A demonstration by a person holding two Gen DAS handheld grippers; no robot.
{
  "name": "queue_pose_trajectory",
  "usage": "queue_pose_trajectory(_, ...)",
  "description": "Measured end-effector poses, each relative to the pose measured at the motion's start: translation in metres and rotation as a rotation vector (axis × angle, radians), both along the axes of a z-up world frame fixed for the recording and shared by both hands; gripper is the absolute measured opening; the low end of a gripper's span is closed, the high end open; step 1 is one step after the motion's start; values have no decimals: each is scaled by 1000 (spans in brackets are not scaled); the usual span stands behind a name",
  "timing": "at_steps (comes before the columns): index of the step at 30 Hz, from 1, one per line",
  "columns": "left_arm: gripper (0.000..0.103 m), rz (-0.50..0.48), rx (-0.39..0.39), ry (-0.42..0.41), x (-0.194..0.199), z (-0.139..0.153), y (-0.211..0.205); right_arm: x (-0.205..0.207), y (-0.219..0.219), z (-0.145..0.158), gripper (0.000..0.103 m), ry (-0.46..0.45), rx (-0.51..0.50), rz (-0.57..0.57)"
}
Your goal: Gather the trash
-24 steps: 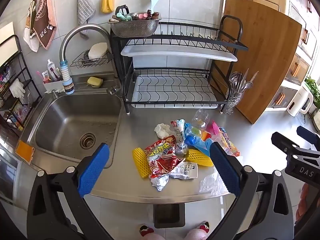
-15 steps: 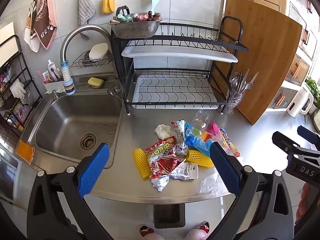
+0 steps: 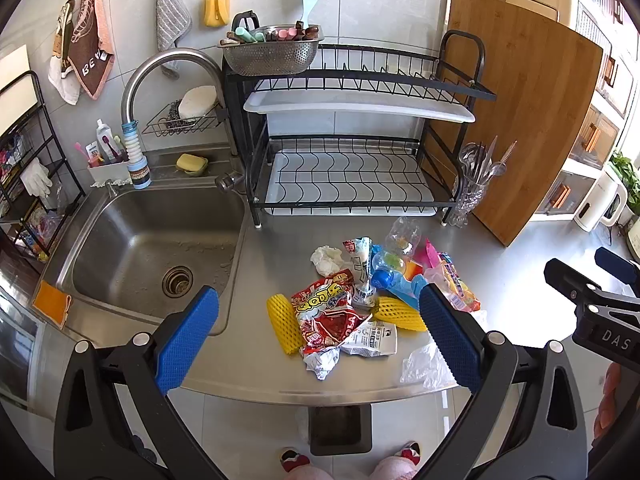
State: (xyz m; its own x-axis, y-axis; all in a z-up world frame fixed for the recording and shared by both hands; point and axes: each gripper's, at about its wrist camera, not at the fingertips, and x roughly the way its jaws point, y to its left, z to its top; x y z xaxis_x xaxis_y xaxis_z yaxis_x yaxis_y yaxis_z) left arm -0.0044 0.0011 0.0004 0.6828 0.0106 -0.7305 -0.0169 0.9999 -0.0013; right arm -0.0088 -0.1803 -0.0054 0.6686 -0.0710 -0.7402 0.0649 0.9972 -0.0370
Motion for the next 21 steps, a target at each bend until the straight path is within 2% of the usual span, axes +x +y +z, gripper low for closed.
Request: queue_pose_trajectory(21, 95, 3, 2, -1, 1, 5, 2, -2, 2, -1, 100, -7, -2, 7)
